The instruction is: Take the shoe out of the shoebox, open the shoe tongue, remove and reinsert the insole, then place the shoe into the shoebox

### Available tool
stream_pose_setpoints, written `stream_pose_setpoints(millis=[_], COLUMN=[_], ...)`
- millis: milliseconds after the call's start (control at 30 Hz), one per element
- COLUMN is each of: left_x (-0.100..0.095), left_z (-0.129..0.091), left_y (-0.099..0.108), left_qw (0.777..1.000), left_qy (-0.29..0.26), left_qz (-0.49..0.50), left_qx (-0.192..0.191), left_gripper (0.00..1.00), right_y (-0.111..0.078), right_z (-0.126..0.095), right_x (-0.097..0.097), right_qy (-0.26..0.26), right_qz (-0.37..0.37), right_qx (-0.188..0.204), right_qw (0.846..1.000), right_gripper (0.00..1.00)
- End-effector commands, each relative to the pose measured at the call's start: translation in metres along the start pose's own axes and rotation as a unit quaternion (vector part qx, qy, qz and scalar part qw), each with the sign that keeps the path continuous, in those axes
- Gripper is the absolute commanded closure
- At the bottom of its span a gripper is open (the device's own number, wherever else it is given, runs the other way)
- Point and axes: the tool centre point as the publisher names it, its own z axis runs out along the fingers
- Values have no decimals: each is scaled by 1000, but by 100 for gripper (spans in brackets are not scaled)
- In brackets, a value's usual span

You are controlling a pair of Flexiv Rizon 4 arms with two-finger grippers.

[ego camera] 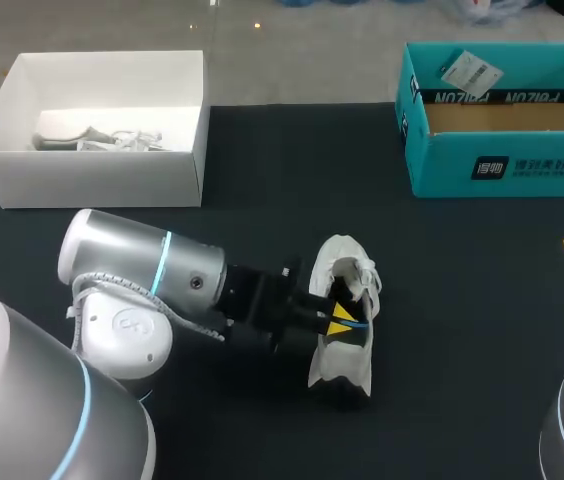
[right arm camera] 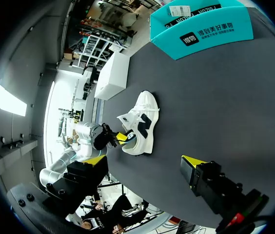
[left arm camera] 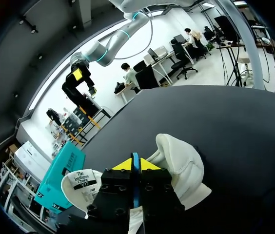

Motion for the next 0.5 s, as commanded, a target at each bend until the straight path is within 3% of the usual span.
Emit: stream_pose_setpoints(millis=[33, 233, 367, 400, 433, 500], left_x=[-4, 3, 2, 1, 0, -2], left_z=[21, 27, 16, 12, 8, 0], left_y=[8, 16, 6, 3, 0, -5], left_qw=[1000, 1000, 1000, 1000, 1000, 1000], left_qy=[0, 5, -4, -4, -7, -13], left_qz=[-2, -19, -16, -12, -10, -3], left_qx=[5, 4, 0, -5, -6, -14], left_gripper=[100, 100, 100, 75, 57, 53], right_y=[-2, -2, -2, -2, -2, -2], right_z=[0, 0, 0, 0, 0, 0], right_x=[0, 0, 0, 0, 0, 0], right_qy=[-1, -1, -1, -1, -1, -1], right_qz=[0, 0, 0, 0, 0, 0], right_qx=[-1, -1, -1, -1, -1, -1], right_qw=[1000, 1000, 1000, 1000, 1000, 1000], right_gripper=[0, 0, 0, 0, 0, 0])
